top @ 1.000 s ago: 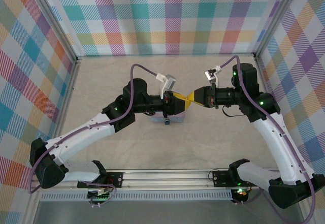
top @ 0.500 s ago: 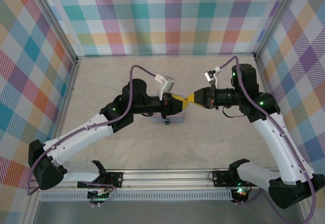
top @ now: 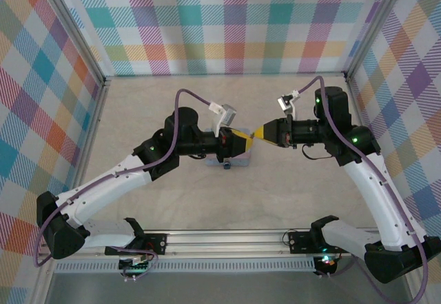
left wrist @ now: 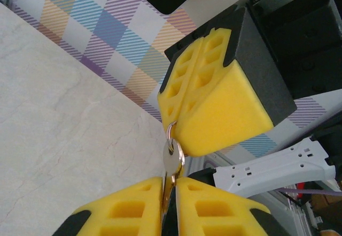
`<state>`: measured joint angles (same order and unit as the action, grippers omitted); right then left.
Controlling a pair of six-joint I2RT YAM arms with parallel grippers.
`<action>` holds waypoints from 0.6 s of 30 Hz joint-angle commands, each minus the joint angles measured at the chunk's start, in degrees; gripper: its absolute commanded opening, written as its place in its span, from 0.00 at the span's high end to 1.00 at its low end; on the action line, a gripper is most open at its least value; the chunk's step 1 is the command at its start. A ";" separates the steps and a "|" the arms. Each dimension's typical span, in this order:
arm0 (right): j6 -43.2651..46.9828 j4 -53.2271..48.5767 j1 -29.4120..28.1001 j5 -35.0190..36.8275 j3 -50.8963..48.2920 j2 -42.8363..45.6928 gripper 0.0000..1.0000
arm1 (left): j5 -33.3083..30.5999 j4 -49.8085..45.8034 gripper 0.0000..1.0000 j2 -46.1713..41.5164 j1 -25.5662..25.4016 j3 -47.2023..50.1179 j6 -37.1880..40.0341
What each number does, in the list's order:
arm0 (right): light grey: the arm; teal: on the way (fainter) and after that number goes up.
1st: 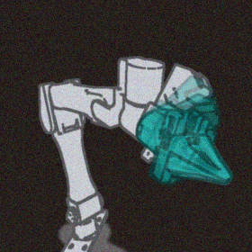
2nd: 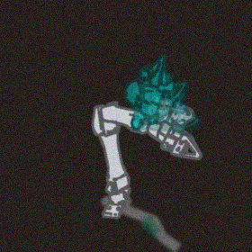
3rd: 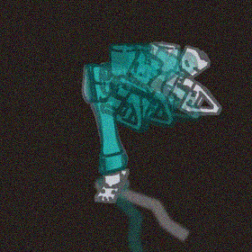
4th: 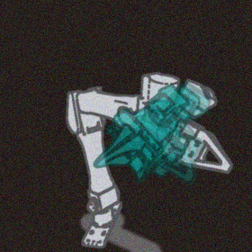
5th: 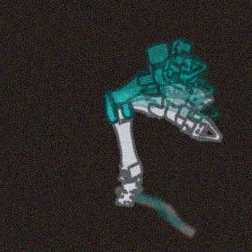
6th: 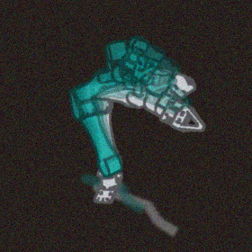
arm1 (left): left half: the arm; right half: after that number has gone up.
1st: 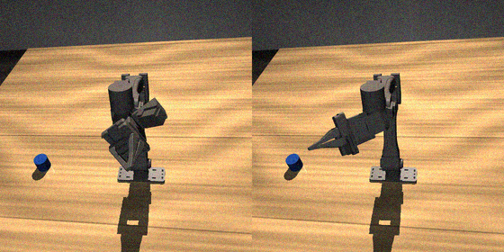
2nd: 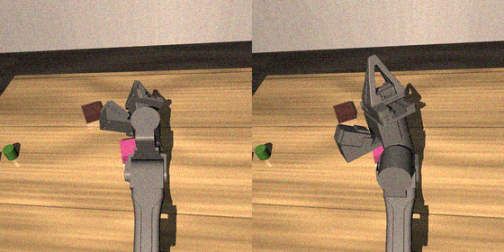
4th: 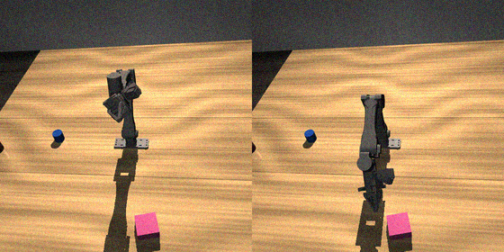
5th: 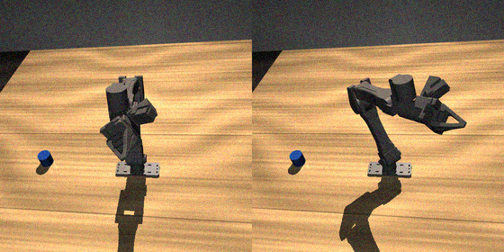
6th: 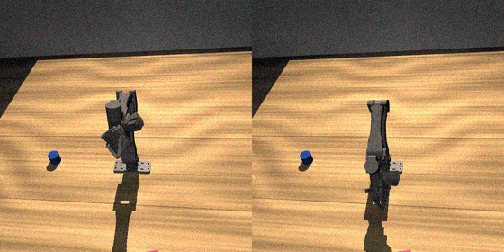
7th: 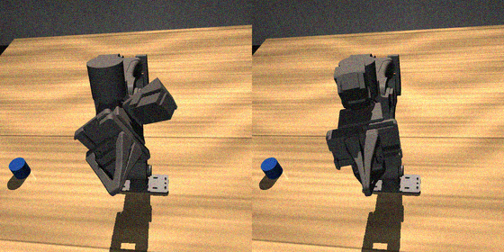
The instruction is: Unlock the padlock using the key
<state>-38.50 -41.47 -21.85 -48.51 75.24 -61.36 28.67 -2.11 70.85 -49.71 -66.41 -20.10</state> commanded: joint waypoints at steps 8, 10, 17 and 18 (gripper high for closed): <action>1.41 -0.81 -0.48 -1.72 -0.21 0.36 1.00 | 0.00 -0.75 0.57 -0.86 0.31 -3.17 0.92; 1.34 -0.81 -0.48 -1.85 -0.17 0.36 1.00 | 0.76 -0.28 0.53 -0.08 0.32 -3.58 0.61; 1.17 -0.71 -0.57 -2.28 -0.33 0.37 1.00 | 2.91 2.71 0.52 2.06 0.27 -4.61 -0.82; 1.15 -0.55 -0.56 -2.37 -0.33 0.45 1.00 | 3.10 2.35 0.51 2.53 0.27 -5.09 -0.81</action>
<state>-38.13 -41.69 -22.00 -48.99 75.22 -61.36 29.85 -1.50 72.18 -49.71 -69.21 -20.12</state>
